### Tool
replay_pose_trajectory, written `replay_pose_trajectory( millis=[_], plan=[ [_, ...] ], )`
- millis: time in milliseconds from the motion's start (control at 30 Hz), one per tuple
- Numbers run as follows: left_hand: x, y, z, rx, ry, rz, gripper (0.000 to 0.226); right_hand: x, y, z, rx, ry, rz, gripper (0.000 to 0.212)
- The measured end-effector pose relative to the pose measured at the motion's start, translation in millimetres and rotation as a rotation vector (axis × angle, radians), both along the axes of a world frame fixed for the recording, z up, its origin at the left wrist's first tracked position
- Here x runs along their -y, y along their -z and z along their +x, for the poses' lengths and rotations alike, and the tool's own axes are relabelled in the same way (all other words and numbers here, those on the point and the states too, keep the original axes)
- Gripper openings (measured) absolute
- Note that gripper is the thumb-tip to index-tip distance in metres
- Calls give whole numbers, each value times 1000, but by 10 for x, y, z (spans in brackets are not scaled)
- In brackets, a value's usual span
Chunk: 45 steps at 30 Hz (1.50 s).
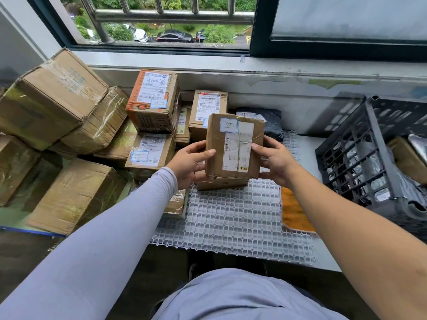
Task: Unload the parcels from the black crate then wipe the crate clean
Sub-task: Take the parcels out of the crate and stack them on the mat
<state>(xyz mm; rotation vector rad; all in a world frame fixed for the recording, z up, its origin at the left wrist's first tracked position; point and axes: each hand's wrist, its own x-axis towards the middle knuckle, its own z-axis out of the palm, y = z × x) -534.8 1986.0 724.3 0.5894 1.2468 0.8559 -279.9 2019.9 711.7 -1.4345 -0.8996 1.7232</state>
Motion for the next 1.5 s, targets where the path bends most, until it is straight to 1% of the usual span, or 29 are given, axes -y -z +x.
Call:
replay_pose_trajectory(
  millis=[100, 367, 433, 533, 600, 733, 833, 900, 967, 1100, 1167, 1233, 1333, 1367, 1433, 1500],
  plan=[
    [-6, -8, 0, 2, 10, -12, 48, 12, -28, 44, -5, -4, -5, 49],
    [0, 29, 93, -18, 51, -27, 48, 57, -97, 155, 51, -6, 15, 53],
    [-14, 47, 113, -61, 33, -15, 52, 71, -84, 172, 74, -14, 16, 55],
    [-69, 53, 114, -163, 13, 42, 67, 75, -67, 197, 119, -55, 9, 54],
    [-128, 13, 105, -232, 25, 111, 67, 77, -66, 203, 157, -98, 8, 51],
    [-262, -88, 85, -348, 139, 161, 50, 82, -93, 184, 207, -168, 24, 50],
    [-303, -150, 75, -454, 293, 168, 45, 55, -135, 183, 229, -214, 16, 42],
    [-308, -184, 72, -468, 359, 164, 48, 22, -160, 183, 265, -274, 22, 38],
    [-299, -210, 81, -455, 419, 154, 53, -6, -198, 162, 303, -336, 22, 40],
    [-264, -253, 126, -368, 542, 88, 75, -47, -300, 77, 340, -464, -4, 42],
    [-248, -259, 130, -327, 574, 61, 77, -74, -316, 57, 355, -482, 2, 40],
    [-235, -233, 125, -293, 521, 44, 70, -92, -316, 55, 408, -424, 54, 42],
    [-225, -151, 108, -198, 303, 21, 63, -88, -271, 76, 538, -210, 165, 66],
    [-225, -122, 108, -149, 212, 10, 63, -67, -244, 88, 550, -118, 168, 71],
    [-232, -69, 133, -58, 51, -11, 64, -26, -164, 118, 515, 9, 78, 78],
    [-230, -37, 193, 23, -59, -26, 63, 25, -111, 112, 402, 47, -87, 84]
  ],
)
